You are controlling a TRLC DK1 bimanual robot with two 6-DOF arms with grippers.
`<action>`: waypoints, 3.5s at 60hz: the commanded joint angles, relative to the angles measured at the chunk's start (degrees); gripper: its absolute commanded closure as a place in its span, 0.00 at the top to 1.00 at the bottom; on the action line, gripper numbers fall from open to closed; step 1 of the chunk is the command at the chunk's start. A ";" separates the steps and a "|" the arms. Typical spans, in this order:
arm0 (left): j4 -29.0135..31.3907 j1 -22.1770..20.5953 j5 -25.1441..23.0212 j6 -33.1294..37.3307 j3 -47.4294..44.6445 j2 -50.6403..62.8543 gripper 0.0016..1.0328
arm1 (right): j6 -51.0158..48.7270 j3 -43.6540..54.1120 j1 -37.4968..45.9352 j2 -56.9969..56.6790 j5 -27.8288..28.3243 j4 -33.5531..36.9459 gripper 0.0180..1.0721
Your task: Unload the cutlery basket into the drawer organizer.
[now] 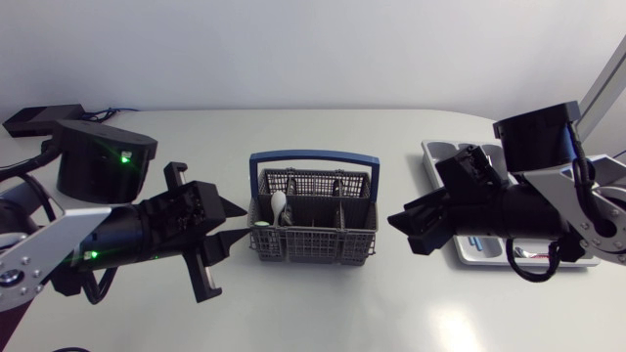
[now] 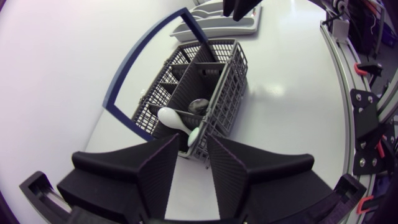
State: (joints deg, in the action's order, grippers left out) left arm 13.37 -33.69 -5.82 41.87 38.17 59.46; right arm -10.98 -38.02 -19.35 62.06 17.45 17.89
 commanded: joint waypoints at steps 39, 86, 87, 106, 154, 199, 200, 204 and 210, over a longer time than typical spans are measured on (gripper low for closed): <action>0.52 -6.21 10.66 9.55 6.56 11.11 0.36 | -2.82 3.48 -2.00 -2.56 -1.63 1.18 0.57; -1.24 -2.52 11.71 14.03 10.34 18.23 0.20 | -3.43 4.97 -1.92 -2.47 -1.63 -0.14 0.57; -1.24 -2.52 11.71 14.21 10.34 18.41 0.19 | -3.43 5.06 -1.92 -2.39 -1.63 -0.22 0.57; -1.15 -2.61 11.63 15.26 10.61 20.17 0.03 | -3.43 5.59 -2.00 -2.56 -1.63 -0.22 0.57; 12.65 -7.35 11.45 -11.11 24.14 4.08 0.03 | -2.55 6.47 -8.24 -14.60 -9.89 3.03 0.57; 17.48 -4.72 -13.60 -44.77 41.28 29.13 0.03 | -4.93 1.02 -23.98 -5.90 -24.40 -12.53 0.57; 17.40 -4.72 -13.60 -44.86 41.37 29.13 0.03 | -5.19 1.19 -24.15 -5.72 -24.75 -13.23 0.57; 17.40 -4.10 -14.21 -45.56 41.54 29.13 0.03 | -6.07 1.72 -24.42 -4.23 -25.36 -16.13 0.57; 17.22 -2.25 -17.29 -47.05 42.07 29.57 0.03 | -7.47 2.34 -24.50 -2.65 -26.24 -20.18 0.56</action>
State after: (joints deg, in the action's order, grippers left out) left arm 30.17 -37.47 -21.30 -2.83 77.97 88.01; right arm -16.78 -36.88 -43.46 57.98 -7.86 -0.21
